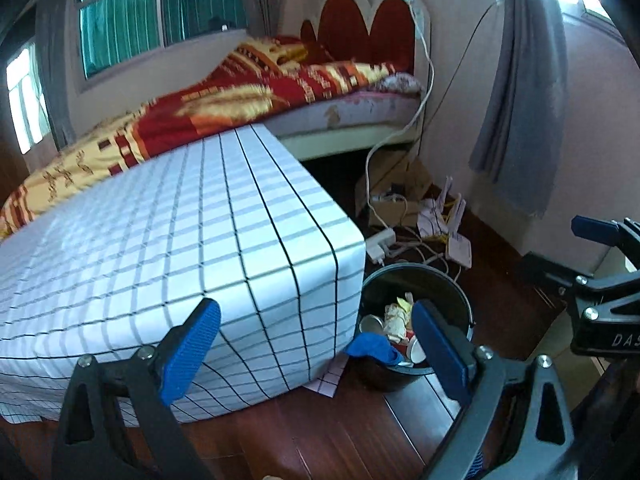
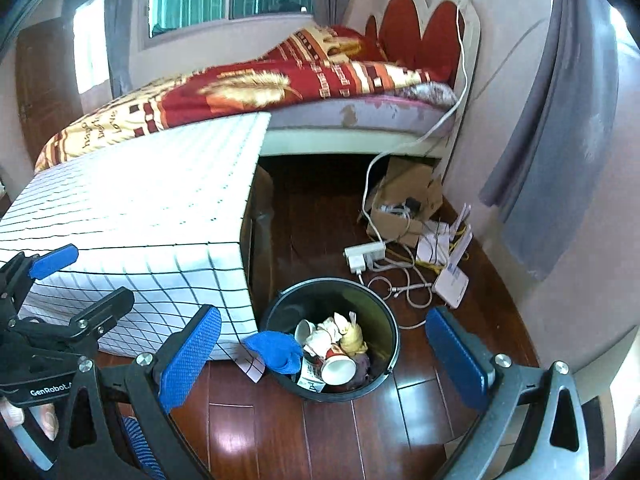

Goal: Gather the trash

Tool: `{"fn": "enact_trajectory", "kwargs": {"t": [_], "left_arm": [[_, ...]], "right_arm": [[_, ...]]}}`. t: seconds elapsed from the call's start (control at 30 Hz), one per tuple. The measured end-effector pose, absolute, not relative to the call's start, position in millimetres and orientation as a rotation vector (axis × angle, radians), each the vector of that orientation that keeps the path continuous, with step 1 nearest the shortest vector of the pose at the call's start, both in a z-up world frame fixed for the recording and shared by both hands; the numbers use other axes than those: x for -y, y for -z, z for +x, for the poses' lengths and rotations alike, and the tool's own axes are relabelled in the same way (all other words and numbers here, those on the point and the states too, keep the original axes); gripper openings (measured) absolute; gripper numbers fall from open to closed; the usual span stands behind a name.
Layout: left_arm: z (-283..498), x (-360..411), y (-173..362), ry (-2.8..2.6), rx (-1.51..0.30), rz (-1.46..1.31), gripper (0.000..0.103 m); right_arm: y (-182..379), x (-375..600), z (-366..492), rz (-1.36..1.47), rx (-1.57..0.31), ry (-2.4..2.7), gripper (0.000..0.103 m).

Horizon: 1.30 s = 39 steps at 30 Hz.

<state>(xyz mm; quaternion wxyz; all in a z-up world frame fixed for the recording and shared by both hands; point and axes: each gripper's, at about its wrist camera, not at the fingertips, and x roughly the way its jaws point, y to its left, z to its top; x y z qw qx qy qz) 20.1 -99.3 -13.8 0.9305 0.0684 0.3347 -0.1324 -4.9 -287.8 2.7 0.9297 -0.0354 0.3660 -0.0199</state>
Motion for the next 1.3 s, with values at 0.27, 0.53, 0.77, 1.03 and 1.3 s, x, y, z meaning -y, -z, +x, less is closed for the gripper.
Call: {"fn": "enact_trajectory", "kwargs": {"t": [0.27,0.53,0.77,1.03,1.3], "left_arm": [[-17,84,-29,0.225,-0.577,0.118,0.1],[-56,68,-56,0.238,-0.506,0.057,0.102],[-71,75,-67,0.264,-0.46,0.066,0.102],[-67,77,-68,0.265,-0.46,0.052,0.102],[-68,75,-69,0.257,-0.464,0.046,0.102]], "right_arm": [[-46,267,-47,-0.087,-0.661,0.034,0.103],[-83,265,-98,-0.081,-0.566,0.068,0.103],[-99,265,-114,-0.073,-0.524,0.084,0.103],[-103,263,-112,-0.082,-0.516,0.085,0.103],[-102,264,-113,-0.079,-0.52,0.083,0.103]]}}
